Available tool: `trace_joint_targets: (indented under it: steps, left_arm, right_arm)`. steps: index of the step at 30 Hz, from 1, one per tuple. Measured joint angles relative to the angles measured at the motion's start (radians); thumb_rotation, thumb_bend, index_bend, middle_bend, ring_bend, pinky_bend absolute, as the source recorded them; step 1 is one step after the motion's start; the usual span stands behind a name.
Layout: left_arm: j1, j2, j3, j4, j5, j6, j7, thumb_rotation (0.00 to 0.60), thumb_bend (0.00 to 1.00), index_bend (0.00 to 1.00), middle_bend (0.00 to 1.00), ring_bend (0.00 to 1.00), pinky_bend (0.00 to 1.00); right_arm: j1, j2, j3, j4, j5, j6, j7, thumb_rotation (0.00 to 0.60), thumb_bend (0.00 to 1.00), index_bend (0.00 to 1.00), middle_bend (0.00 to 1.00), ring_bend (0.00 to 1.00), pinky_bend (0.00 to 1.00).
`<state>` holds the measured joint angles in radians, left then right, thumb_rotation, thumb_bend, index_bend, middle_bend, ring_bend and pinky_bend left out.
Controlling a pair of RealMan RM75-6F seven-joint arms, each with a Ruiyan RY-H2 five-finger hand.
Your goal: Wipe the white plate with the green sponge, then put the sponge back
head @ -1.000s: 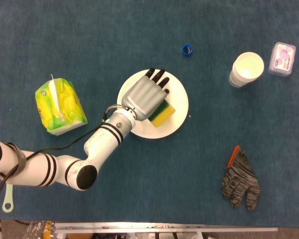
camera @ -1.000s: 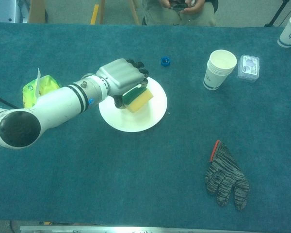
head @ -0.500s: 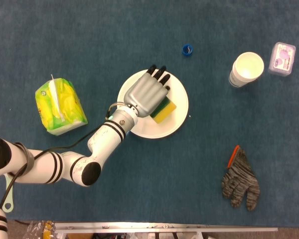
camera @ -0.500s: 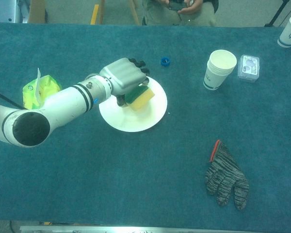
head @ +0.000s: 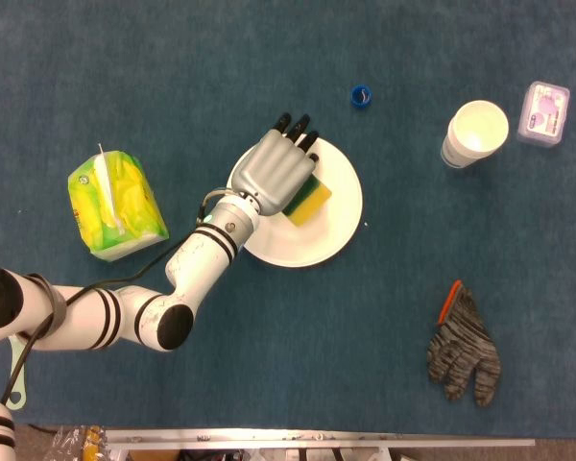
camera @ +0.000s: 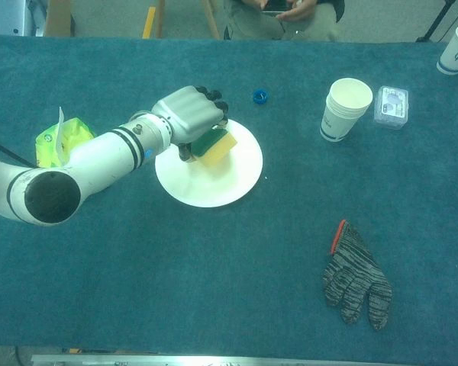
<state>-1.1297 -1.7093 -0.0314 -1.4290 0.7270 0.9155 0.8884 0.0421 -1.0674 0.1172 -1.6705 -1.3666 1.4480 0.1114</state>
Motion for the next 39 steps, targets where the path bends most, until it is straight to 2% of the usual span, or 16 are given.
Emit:
trace_joint_targets:
  steps: [13,21,39]
  left_arm:
    - [0.005,0.03,0.042,-0.137,0.033,-0.024,0.008,0.6,0.22,0.41,0.12,0.0,0.08]
    - [0.017,0.082,0.051,-0.225,0.086,0.013,-0.002,0.6,0.22,0.41,0.12,0.0,0.08]
    - [0.089,0.193,0.071,-0.241,0.154,0.098,-0.049,0.6,0.22,0.41,0.12,0.0,0.08]
  right_arm:
    - [-0.002,0.001,0.001,-0.004,-0.009,0.009,0.004,0.6,0.2,0.0,0.02,0.0,0.21]
    - [0.001,-0.001,0.0,-0.007,-0.017,0.009,0.005,0.6,0.2,0.0,0.02,0.0,0.21]
    - [-0.001,0.0,-0.002,-0.015,-0.026,0.017,0.004,0.6,0.2,0.0,0.02,0.0,0.21]
